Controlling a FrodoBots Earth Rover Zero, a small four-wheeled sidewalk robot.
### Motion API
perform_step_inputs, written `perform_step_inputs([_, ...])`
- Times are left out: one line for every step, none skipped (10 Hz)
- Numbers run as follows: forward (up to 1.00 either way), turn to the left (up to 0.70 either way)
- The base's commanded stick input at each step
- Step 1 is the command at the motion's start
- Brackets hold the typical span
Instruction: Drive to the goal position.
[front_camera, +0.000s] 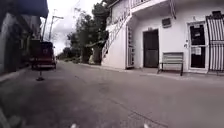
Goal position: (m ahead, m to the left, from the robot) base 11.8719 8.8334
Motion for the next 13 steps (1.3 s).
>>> perform_step_inputs([0.70,0.00])
perform_step_inputs([0.70,0.00])
perform_step_inputs([0.70,0.00])
perform_step_inputs([0.70,0.00])
perform_step_inputs([0.70,0.00])
perform_step_inputs([0.70,0.00])
perform_step_inputs([0.70,0.00])
perform_step_inputs([0.70,0.00])
perform_step_inputs([0.70,0.00])
perform_step_inputs([0.70,0.00])
perform_step_inputs([0.70,0.05])
perform_step_inputs([0.70,0.18])
perform_step_inputs([0.70,0.35])
